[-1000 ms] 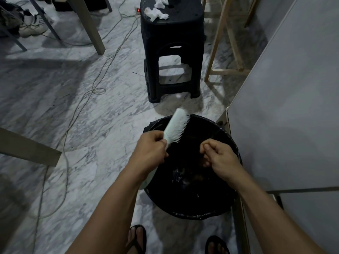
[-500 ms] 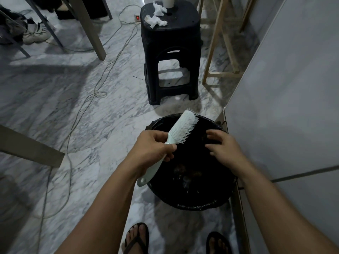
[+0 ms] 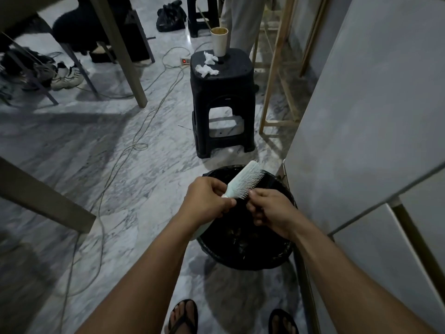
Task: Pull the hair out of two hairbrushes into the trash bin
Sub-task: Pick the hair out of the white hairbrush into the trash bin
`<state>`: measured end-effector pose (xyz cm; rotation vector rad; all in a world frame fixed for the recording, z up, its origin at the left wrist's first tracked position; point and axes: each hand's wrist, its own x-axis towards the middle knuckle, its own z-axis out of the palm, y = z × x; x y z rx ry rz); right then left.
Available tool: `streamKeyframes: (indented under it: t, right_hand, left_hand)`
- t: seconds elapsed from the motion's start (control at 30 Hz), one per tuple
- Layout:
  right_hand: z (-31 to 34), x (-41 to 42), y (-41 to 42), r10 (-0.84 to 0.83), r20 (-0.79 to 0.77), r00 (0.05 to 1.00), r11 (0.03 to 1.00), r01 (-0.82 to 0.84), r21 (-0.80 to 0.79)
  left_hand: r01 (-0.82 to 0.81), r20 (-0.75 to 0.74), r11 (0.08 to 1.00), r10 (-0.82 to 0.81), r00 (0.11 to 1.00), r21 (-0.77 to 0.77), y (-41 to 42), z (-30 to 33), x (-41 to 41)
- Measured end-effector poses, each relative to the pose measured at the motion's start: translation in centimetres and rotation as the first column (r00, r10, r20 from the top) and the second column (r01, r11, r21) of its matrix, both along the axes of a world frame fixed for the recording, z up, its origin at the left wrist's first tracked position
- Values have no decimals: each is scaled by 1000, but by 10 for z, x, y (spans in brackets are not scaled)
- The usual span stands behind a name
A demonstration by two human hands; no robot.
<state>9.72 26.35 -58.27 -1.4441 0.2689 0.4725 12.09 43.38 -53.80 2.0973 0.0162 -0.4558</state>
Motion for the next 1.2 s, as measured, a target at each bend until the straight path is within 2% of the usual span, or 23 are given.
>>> streamKeyframes:
  t: [0.07,0.2,0.27,0.33,0.37,0.4,0.47,0.53,0.57,0.63,0.67,0.7,0.8,1.0,1.1,1.17,1.2]
  right_hand:
    - [10,-3,-1,25,81,996,992,-14,-128]
    - [27,-8,-11,-5,143,990,965,42,-259]
    - [28,-12,-17,-21,130,991,897,76,-436]
    - [23,-17,-23,-29,123,992,775,101,-624]
    - [23,-21,-25,-21,123,992,733,99,-673]
    - [23,-24,-23,-13,122,993,733,92,-675]
    - [27,-27,-13,-10,140,990,828,87,-555]
    - [41,-25,1,-135,134,982,968,160,-192]
    - [50,-23,6,-194,94,976,981,191,42]
    - [64,-18,11,-236,9,972,881,210,424]
    - [71,-17,12,-247,-7,969,838,217,501]
    - [75,-16,11,-267,-2,964,833,232,502]
    - [81,-12,9,-325,73,943,921,298,250]
    - [88,-12,2,-390,153,908,916,400,-37]
    - [99,-14,1,-264,321,910,903,350,-249]
    - [111,-17,-2,-65,461,885,854,289,-432]
    - [118,-18,-3,31,481,876,842,237,-485]
  left_hand:
    - [-23,29,1000,22,999,9,2,10,-1]
    - [-69,50,997,70,996,-13,9,33,-5]
    - [-89,56,995,91,994,-40,14,46,-7]
    - [-93,49,993,97,994,-75,20,56,-8]
    - [-82,50,993,87,995,-81,23,61,-10]
    - [-69,54,994,73,996,-80,25,65,-11]
    - [-51,66,996,56,996,-68,27,71,-14]
    - [-42,80,998,46,996,-48,28,75,-18]
    - [-34,83,999,37,996,-35,27,75,-20]
    - [-8,94,1000,7,996,4,27,76,-24]
    - [5,102,1000,-8,995,26,28,76,-25]
    - [12,109,999,-16,994,42,29,76,-26]
    - [1,121,999,-8,993,54,31,76,-29]
    - [25,126,998,-32,992,57,26,77,-32]
    - [66,115,996,-73,991,66,23,84,-33]
    - [82,109,994,-90,990,76,21,89,-33]
    - [83,108,994,-91,990,76,21,92,-33]
